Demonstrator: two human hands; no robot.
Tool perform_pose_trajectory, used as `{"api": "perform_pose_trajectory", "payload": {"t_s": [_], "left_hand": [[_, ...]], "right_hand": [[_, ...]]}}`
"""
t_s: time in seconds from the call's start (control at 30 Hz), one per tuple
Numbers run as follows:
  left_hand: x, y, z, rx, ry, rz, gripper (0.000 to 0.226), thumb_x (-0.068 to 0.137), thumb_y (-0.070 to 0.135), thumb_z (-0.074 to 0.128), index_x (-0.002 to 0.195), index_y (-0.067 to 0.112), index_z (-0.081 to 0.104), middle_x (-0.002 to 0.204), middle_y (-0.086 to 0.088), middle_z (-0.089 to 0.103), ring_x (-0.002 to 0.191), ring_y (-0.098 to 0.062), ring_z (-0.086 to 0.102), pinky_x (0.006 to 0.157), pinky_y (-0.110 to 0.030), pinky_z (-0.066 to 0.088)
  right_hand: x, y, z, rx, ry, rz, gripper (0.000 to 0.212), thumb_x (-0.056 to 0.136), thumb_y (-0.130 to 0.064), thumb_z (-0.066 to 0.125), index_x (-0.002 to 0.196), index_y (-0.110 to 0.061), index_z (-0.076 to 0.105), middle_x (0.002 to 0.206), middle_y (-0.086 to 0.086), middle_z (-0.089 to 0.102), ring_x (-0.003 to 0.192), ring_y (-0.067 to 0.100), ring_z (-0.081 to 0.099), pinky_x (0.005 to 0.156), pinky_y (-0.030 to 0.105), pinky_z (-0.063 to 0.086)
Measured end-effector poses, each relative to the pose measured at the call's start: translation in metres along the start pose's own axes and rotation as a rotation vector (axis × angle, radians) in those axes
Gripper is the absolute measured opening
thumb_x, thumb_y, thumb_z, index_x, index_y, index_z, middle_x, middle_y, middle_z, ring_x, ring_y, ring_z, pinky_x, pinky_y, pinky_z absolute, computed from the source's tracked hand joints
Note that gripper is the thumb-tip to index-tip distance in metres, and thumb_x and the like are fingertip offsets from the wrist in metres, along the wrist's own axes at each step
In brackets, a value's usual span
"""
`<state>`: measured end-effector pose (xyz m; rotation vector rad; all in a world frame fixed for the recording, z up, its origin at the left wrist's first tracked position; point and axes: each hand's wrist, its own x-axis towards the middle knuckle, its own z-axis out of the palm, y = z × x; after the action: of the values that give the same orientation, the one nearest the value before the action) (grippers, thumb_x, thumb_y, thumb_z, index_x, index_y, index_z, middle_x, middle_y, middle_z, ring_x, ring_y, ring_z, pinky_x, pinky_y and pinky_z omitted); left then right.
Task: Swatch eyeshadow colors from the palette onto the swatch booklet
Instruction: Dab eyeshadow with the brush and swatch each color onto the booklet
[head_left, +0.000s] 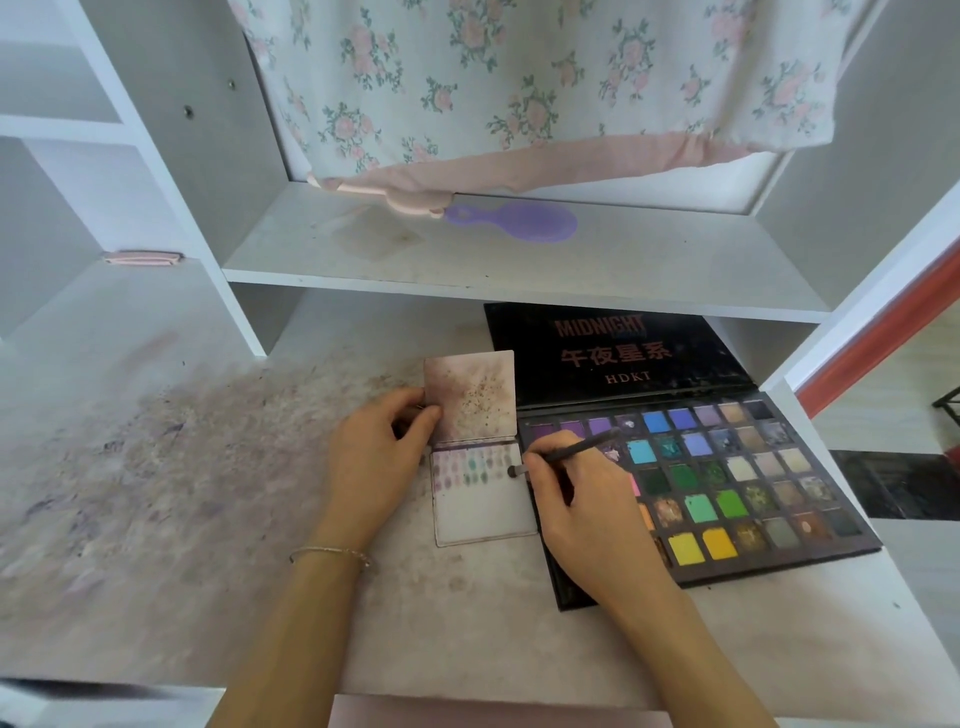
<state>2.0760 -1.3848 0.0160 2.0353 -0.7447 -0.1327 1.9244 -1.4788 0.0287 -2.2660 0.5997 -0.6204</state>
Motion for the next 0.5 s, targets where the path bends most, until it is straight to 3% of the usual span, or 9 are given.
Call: {"api": "perform_pose_trajectory", "payload": {"t_s": [0.4, 0.5], "left_hand": [[-0.0006, 0.0005, -0.0004, 0.020, 0.005, -0.002, 0.013, 0.085, 0.019, 0.061, 0.094, 0.022, 0.069, 0.074, 0.013, 0.065, 0.070, 0.001, 0.058, 0.065, -0.015, 0.042], [-0.0001, 0.0007, -0.0002, 0.021, 0.004, -0.002, 0.013, 0.085, 0.020, 0.061, 0.095, 0.021, 0.069, 0.072, 0.013, 0.064, 0.070, -0.004, 0.060, 0.068, -0.020, 0.047]], "right_hand": [[-0.0020, 0.0030, 0.0007, 0.005, 0.006, -0.007, 0.010, 0.090, -0.016, 0.052, 0.088, -0.026, 0.050, 0.077, -0.016, 0.051, 0.079, -0.002, 0.052, 0.072, 0.003, 0.038], [-0.0012, 0.0037, 0.0013, 0.006, -0.002, 0.002, 0.011, 0.090, -0.017, 0.051, 0.088, -0.027, 0.050, 0.077, -0.019, 0.050, 0.079, -0.003, 0.052, 0.073, 0.003, 0.038]]}}
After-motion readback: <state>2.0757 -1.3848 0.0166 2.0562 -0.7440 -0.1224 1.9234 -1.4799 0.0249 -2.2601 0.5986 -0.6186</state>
